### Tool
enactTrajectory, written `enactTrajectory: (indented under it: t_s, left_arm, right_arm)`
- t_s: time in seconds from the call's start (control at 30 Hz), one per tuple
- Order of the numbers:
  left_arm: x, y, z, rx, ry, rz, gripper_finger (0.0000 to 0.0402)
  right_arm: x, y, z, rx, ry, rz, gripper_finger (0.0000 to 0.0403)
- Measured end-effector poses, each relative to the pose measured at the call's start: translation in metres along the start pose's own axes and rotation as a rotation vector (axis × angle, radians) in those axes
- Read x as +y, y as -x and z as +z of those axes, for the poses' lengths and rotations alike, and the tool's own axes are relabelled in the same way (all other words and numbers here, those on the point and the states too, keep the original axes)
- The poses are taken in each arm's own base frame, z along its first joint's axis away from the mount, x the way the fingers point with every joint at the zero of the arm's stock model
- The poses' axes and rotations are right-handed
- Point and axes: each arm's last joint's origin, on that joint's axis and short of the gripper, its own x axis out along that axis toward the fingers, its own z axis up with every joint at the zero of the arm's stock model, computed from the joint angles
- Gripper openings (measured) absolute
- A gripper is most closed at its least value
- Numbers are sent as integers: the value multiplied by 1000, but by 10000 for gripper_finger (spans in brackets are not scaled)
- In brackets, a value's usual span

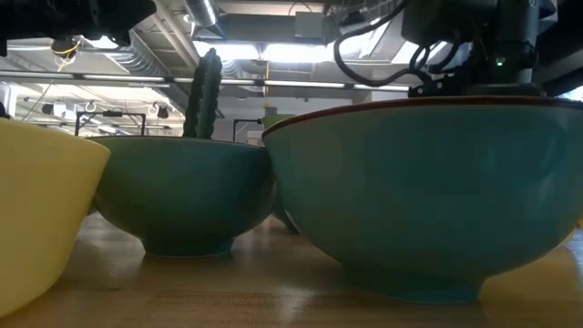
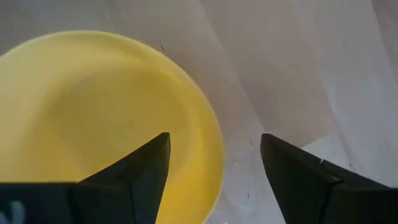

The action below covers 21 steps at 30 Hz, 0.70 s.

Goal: Pick & Place Mini bowls
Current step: Put the top left yellow bowl on the shelf

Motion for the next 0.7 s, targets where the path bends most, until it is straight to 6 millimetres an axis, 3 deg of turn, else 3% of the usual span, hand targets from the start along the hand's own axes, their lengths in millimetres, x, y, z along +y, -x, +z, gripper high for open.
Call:
enactTrajectory:
  t_s: [0.4,0.7]
  left_arm:
    - [0,0,0,1,1,3,4]
    - [0,0,0,1,44,3,4]
  right_arm:
    - [-1,-8,3,12,33,-13,236]
    - [0,-12,3,30,34,-30,119]
